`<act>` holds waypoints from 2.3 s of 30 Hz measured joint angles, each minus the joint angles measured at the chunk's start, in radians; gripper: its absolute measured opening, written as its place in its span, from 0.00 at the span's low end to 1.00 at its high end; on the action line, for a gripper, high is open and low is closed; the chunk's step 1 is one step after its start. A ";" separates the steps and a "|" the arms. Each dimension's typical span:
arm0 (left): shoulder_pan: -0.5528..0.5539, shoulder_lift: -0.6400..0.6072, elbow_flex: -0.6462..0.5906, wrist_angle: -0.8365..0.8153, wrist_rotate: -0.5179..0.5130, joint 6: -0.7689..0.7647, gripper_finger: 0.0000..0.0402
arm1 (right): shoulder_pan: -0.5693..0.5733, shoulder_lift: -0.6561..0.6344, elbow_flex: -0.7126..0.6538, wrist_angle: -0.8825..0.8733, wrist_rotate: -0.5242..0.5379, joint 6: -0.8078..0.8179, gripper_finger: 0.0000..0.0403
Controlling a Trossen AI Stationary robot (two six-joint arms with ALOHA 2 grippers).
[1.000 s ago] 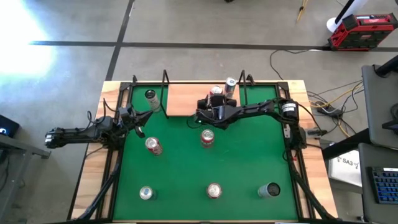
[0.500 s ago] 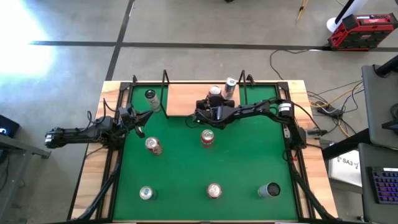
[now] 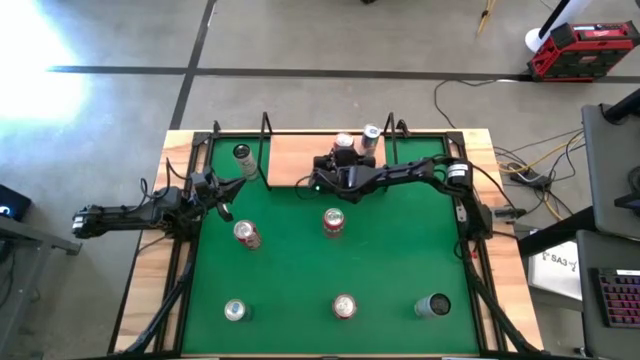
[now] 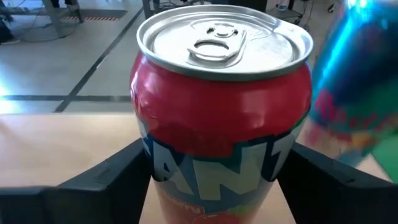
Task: Place canned beverage on shelf
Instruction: Put the right red soda can on the shelf, then put the bottom white-yellow soda can on the shelf
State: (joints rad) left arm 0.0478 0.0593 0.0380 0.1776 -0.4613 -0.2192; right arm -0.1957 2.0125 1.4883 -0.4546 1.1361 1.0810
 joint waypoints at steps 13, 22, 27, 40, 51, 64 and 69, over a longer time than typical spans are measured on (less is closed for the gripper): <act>0.000 0.000 0.000 0.000 0.000 0.000 0.00 | -0.057 0.000 0.024 0.000 -0.073 -0.063 0.75; 0.000 0.000 0.000 0.000 0.000 0.000 0.00 | -0.072 0.000 0.024 0.002 -0.083 -0.061 0.77; 0.000 0.000 0.000 0.000 0.000 0.000 0.00 | -0.078 0.000 0.024 0.014 -0.095 -0.060 0.77; 0.000 0.000 0.000 0.000 0.000 0.000 0.00 | -0.089 0.000 0.023 0.019 -0.097 -0.061 0.80; 0.000 0.000 0.000 0.000 0.000 0.000 0.00 | -0.089 0.000 0.023 0.021 -0.089 -0.061 0.92; 0.000 0.000 0.000 0.000 0.000 0.000 0.00 | 0.029 -0.043 0.082 -0.284 -0.113 0.129 0.96; 0.000 0.000 0.000 0.000 0.000 0.000 0.00 | 0.086 -0.063 0.152 -0.602 -0.279 0.376 0.96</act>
State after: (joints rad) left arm 0.0475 0.0597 0.0380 0.1772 -0.4614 -0.2192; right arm -0.1098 1.9491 1.6407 -1.0571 0.8571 1.4574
